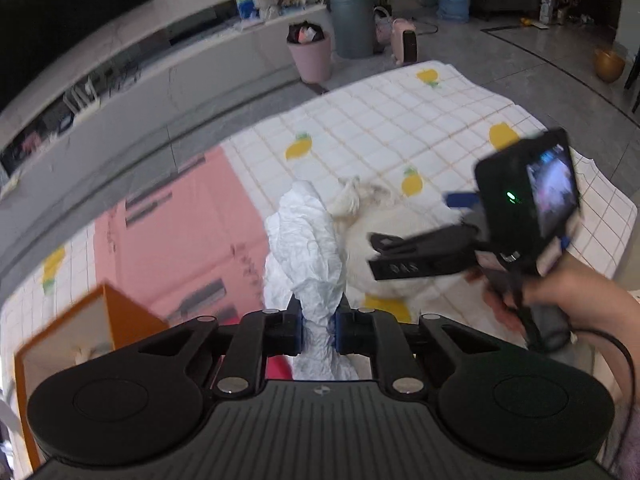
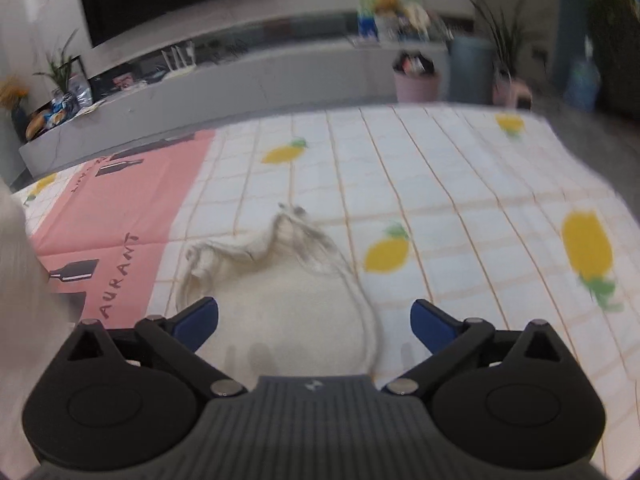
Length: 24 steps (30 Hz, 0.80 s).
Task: Organize soft objects
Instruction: 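Grasp the beige cloth bag with the right tool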
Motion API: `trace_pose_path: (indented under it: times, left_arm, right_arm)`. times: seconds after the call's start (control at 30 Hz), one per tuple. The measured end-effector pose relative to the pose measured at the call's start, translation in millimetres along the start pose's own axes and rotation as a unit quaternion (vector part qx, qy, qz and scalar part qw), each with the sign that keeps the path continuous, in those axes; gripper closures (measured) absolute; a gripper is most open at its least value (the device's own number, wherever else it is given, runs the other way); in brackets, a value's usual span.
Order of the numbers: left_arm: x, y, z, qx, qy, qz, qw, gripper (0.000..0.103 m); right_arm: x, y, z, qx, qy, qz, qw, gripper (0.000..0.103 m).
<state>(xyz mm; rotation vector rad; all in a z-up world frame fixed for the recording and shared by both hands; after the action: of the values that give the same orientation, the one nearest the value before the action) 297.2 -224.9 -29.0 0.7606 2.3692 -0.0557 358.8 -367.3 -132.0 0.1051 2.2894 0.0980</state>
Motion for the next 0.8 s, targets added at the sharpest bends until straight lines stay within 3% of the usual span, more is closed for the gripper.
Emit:
trace_pose_path:
  times: [0.27,0.47,0.8]
  left_arm:
    - [5.5,26.5,6.2,0.001,0.01,-0.058,0.9983,0.086]
    - [13.8,33.2,20.5,0.0,0.033,-0.089,0.9955,0.088]
    - [23.3,21.7,12.0,0.001,0.032,-0.071,0.997,0.088]
  right_arm:
    - [21.0,28.7,31.9,-0.014,0.056,-0.079,0.995,0.003]
    - [22.7,33.3,35.4,0.004,0.038,-0.092,0.995,0.002]
    - [23.9,32.5,33.2,-0.014,0.028,-0.103,0.994,0.002]
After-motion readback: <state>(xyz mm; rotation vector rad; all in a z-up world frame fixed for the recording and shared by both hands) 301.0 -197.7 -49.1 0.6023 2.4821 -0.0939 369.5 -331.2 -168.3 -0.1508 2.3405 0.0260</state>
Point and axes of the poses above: each gripper's, at about its wrist camera, not at the fingertips, and z roughly the way its jaws point, y to its left, x to its underside, the point moved 8 cm from there along z, roughly the way its jaws point, and after that the axes turned 4 degrees about -y, right-handed, at the moved point
